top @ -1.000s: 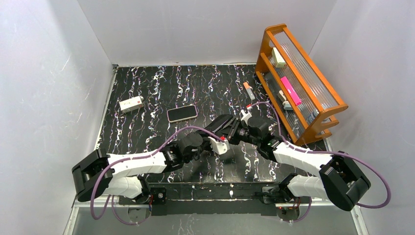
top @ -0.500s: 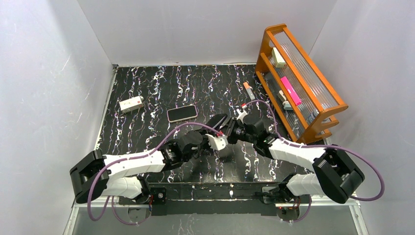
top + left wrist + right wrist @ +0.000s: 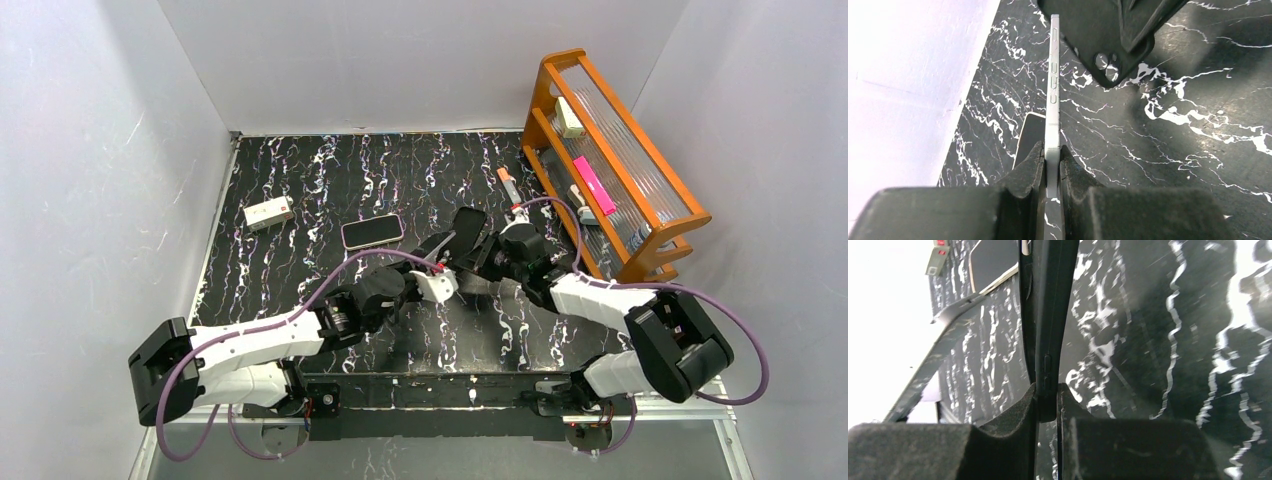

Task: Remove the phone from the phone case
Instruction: Remove the phone case from the phone, then place the phone case at the center of the board.

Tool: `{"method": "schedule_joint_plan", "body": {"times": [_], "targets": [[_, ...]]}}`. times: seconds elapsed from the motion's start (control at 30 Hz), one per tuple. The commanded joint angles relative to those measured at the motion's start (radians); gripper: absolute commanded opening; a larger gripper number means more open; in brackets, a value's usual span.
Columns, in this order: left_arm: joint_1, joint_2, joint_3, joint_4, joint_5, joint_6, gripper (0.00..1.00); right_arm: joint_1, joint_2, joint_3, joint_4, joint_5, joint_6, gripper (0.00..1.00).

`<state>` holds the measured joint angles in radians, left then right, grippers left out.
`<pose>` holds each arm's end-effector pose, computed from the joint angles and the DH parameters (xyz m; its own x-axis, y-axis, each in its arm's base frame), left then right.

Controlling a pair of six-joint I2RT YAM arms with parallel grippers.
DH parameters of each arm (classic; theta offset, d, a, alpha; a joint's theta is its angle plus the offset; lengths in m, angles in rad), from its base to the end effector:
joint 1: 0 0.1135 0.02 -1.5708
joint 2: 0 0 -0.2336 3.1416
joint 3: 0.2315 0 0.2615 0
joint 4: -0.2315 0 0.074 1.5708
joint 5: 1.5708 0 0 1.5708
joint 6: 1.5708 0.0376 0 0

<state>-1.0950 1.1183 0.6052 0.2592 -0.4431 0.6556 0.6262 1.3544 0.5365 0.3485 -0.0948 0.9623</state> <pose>0.1396 -0.2358 0.2238 0.2825 0.6542 -0.7016 0.5561 0.4843 0.6755 0.2305 0.1711 0.1465 -0.7444 0.4697 -0.4747 -0.0719 0.6503 0.7562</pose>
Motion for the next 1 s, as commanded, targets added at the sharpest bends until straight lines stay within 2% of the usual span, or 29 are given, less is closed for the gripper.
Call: {"method": "schedule_joint_plan", "body": {"times": [0.0,0.2,0.5,0.67,0.8,0.97], "targets": [[0.001,-0.017,0.048,0.040,-0.126,-0.023,0.00,-0.075,0.028,0.054,0.027,0.004,-0.126,0.01],[0.015,0.113,0.073,0.126,-0.235,-0.004,0.00,-0.187,0.097,0.104,0.018,-0.143,-0.230,0.01],[0.102,0.335,0.207,0.150,-0.275,-0.050,0.00,-0.214,0.307,0.323,-0.120,-0.262,-0.372,0.02],[0.143,0.455,0.234,0.250,-0.280,-0.048,0.00,-0.218,0.438,0.433,-0.207,-0.354,-0.411,0.13],[0.173,0.545,0.261,0.317,-0.299,-0.033,0.00,-0.223,0.465,0.456,-0.256,-0.333,-0.441,0.20],[0.195,0.592,0.272,0.360,-0.263,-0.036,0.00,-0.230,0.434,0.453,-0.299,-0.279,-0.487,0.50]]}}
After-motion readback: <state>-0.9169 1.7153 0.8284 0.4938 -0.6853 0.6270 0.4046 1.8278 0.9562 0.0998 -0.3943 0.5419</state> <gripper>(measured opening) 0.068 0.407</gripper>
